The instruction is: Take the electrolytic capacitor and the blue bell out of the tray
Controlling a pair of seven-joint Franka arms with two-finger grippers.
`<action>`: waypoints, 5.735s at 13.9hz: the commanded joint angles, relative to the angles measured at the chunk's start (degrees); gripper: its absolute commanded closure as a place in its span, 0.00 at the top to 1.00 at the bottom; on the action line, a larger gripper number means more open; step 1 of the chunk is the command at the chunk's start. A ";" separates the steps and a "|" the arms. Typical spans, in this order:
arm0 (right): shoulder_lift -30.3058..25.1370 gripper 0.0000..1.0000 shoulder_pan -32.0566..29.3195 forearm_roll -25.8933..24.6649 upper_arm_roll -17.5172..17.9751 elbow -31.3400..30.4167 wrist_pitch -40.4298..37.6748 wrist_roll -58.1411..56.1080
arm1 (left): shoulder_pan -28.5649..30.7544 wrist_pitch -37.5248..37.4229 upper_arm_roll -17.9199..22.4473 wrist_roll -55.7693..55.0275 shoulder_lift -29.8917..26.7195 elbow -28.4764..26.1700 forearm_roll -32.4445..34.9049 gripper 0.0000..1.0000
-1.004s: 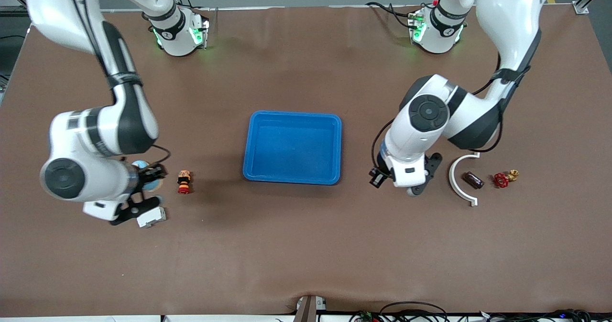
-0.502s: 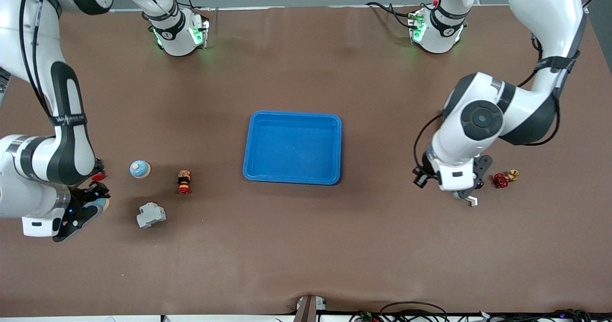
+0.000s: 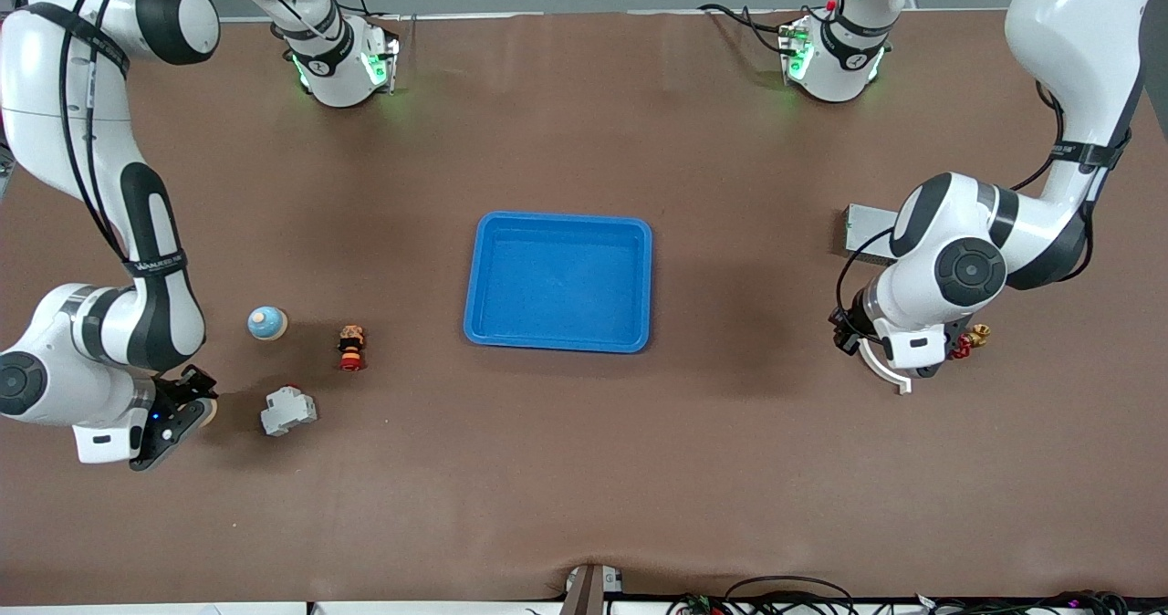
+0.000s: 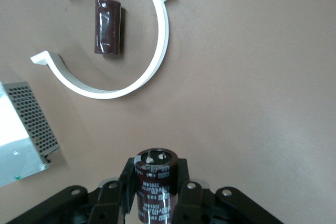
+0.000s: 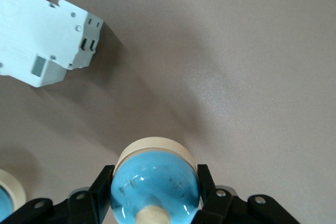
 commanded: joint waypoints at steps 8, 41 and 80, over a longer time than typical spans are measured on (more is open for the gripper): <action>3.16 0.20 -2.66 -0.99 1.16 -0.06 6.89 -6.04 | 1.40 9.60 0.75 -1.72 8.16 -3.72 18.11 0.00; -58.05 1.00 10.88 4.45 1.33 -45.18 -22.41 53.46 | 5.89 -15.42 -3.03 43.26 -10.64 15.77 -1.20 1.00; -43.33 1.00 5.69 4.98 1.42 -7.97 -38.99 53.46 | -20.22 -37.24 27.91 67.89 -34.28 15.70 -19.93 1.00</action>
